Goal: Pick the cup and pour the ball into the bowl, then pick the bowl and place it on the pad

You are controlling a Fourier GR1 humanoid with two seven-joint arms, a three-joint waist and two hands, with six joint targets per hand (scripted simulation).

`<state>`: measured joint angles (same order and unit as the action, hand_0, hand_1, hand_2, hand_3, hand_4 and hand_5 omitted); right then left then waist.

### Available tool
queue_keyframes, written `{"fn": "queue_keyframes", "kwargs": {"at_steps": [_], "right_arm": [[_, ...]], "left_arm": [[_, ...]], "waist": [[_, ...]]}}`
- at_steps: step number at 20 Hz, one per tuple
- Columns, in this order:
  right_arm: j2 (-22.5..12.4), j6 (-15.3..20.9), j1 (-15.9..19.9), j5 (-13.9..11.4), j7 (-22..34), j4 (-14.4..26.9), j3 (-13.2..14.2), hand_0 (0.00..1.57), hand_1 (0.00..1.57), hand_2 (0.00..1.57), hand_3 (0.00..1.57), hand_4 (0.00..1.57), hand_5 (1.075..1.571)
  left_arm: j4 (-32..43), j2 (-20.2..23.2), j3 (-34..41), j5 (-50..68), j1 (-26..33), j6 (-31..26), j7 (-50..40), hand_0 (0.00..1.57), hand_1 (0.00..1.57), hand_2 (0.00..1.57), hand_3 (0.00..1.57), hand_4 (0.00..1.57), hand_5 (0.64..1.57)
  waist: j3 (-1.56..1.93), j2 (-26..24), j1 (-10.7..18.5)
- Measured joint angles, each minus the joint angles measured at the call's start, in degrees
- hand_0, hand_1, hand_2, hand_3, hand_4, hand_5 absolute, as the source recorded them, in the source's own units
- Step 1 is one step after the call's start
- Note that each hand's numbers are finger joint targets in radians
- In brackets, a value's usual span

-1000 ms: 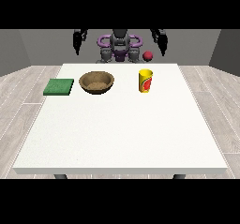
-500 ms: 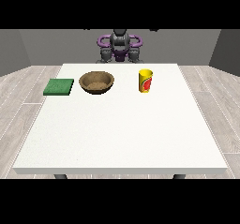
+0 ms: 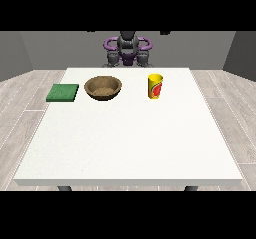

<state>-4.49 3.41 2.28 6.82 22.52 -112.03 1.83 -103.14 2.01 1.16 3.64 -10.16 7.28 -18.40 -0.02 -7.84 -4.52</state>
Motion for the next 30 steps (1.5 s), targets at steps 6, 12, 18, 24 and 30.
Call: {"fn": "queue_keyframes", "kwargs": {"at_steps": [6,12,18,24,30], "right_arm": [[1.4,-1.4,2.9,-0.8,-9.7,2.5,-0.6,0.00,0.00,0.00,0.00,0.68,1.539],[-0.3,-4.5,5.1,1.9,-16.6,6.4,3.1,0.00,0.00,0.00,0.00,0.68,1.551],[-2.8,-7.4,6.3,4.8,-18.8,9.5,6.7,0.00,0.00,0.00,0.00,0.66,1.558],[-4.5,-10.4,5.2,6.6,-21.3,13.7,9.1,0.00,0.00,0.00,0.00,0.67,1.562],[-6.5,-12.7,6.2,7.8,-22.9,16.8,11.0,0.00,0.00,0.00,0.00,0.67,1.562]], "left_arm": [[6.3,0.3,1.8,-2.2,-4.4,0.1,12.1,0.00,0.00,0.00,0.00,0.57,1.507],[15.1,1.5,4.4,-2.6,-5.9,-1.5,24.3,0.00,0.00,0.00,0.00,0.36,1.483],[27.1,2.6,6.1,-2.6,-6.9,-4.1,33.7,0.00,0.00,0.00,0.00,0.00,1.442],[39.1,3.7,8.2,-2.1,-10.8,-5.3,39.3,0.00,0.00,0.00,0.00,0.17,1.422],[49.6,4.6,10.2,-1.6,-14.5,-5.9,46.2,0.00,0.00,0.00,0.00,0.25,1.445]], "waist": [[0.00,12.4,-1.0],[0.00,19.6,-1.6],[0.00,21.3,-2.3],[0.00,19.7,-2.9],[0.01,20.6,-3.5]]}}
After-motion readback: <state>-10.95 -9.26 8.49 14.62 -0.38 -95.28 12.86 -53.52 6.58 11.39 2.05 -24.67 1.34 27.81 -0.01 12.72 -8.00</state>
